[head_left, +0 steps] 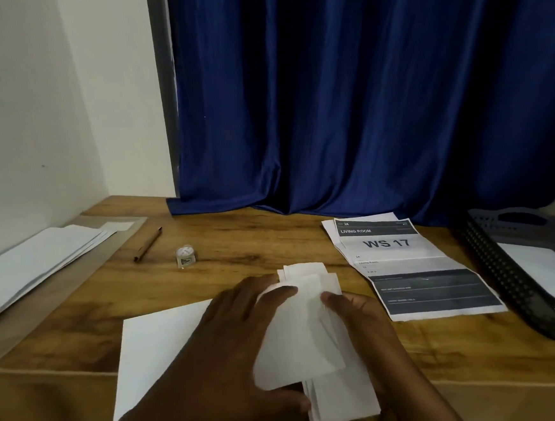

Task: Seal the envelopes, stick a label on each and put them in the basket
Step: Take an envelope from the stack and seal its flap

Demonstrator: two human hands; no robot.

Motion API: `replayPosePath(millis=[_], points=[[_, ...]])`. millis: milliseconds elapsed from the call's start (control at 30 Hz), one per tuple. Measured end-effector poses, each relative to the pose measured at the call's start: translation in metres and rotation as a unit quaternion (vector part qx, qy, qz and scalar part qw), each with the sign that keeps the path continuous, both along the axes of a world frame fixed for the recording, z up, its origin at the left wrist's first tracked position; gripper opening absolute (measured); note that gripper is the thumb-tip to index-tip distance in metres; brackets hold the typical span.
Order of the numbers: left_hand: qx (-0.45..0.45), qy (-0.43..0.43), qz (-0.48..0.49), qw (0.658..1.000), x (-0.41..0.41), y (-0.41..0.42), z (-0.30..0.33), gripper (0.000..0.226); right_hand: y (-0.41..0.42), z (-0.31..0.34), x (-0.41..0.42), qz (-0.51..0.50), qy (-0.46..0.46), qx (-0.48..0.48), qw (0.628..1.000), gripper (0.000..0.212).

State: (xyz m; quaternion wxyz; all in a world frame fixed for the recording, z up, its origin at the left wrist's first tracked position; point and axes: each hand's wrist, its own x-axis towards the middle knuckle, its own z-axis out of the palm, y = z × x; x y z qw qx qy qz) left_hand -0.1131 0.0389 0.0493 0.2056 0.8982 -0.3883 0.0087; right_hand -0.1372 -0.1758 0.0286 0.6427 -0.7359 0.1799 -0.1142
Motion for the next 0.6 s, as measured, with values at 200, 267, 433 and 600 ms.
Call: replayPosePath(millis=[200, 267, 433, 600], points=[[0.053, -0.069, -0.004, 0.996, 0.031, -0.031, -0.006, 0.123, -0.005, 0.0, 0.0, -0.024, -0.032, 0.052, 0.998, 0.027], [0.038, -0.101, -0.035, 0.994, 0.041, -0.028, -0.002, 0.121, -0.006, 0.0, -0.003, -0.013, -0.037, 0.08, 0.996, 0.026], [0.03, -0.16, -0.069, 0.984, 0.063, -0.018, 0.021, 0.117, -0.009, 0.0, -0.006, 0.065, -0.068, 0.12, 0.988, 0.014], [0.047, -0.139, -0.09, 0.985, 0.068, -0.013, 0.009, 0.113, -0.007, -0.001, -0.005, 0.094, -0.058, 0.088, 0.99, 0.009]])
